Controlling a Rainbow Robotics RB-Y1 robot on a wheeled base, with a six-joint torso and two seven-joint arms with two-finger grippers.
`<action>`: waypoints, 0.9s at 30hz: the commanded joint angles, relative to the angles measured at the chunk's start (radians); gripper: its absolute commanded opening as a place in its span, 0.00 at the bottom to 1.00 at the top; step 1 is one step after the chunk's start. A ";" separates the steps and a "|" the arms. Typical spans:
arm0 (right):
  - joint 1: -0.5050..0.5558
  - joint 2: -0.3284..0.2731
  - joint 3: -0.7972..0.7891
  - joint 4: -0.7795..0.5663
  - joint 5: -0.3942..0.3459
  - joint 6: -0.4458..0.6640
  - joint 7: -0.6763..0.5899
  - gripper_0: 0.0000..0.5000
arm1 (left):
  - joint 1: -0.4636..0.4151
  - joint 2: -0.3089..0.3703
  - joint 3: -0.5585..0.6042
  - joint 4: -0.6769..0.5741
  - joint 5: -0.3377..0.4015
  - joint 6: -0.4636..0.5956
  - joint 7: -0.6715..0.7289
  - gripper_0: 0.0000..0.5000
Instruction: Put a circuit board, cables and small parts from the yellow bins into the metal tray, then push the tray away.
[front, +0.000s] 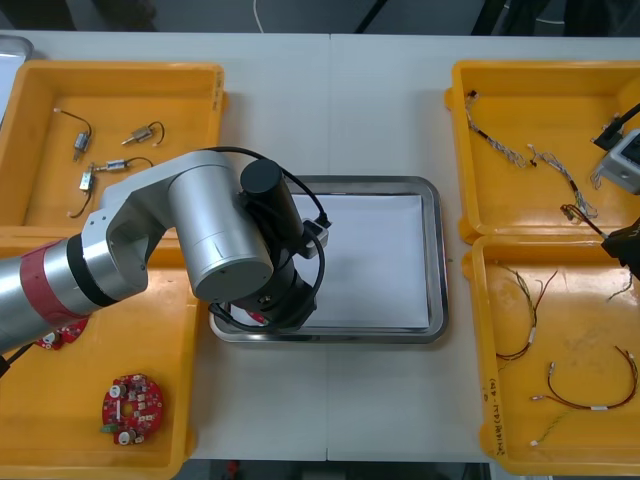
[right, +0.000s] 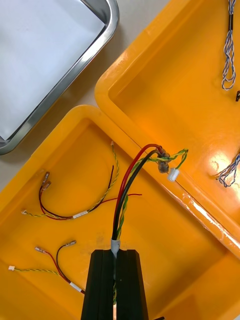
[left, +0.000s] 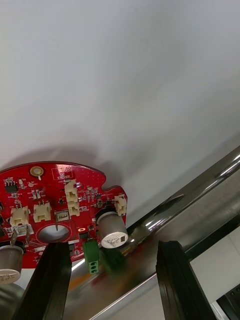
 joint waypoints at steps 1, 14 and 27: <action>-0.026 -0.035 0.007 -0.027 -0.003 0.003 -0.010 0.00 | -0.038 0.006 0.060 -0.049 0.011 0.021 0.125 1.00; -0.027 -0.035 0.007 -0.027 -0.006 0.003 -0.009 0.00 | -0.039 0.040 0.312 -0.214 0.078 0.274 0.162 1.00; -0.040 -0.035 0.007 -0.027 -0.011 0.003 -0.007 0.00 | -0.039 0.042 0.628 -0.248 0.138 0.402 0.165 1.00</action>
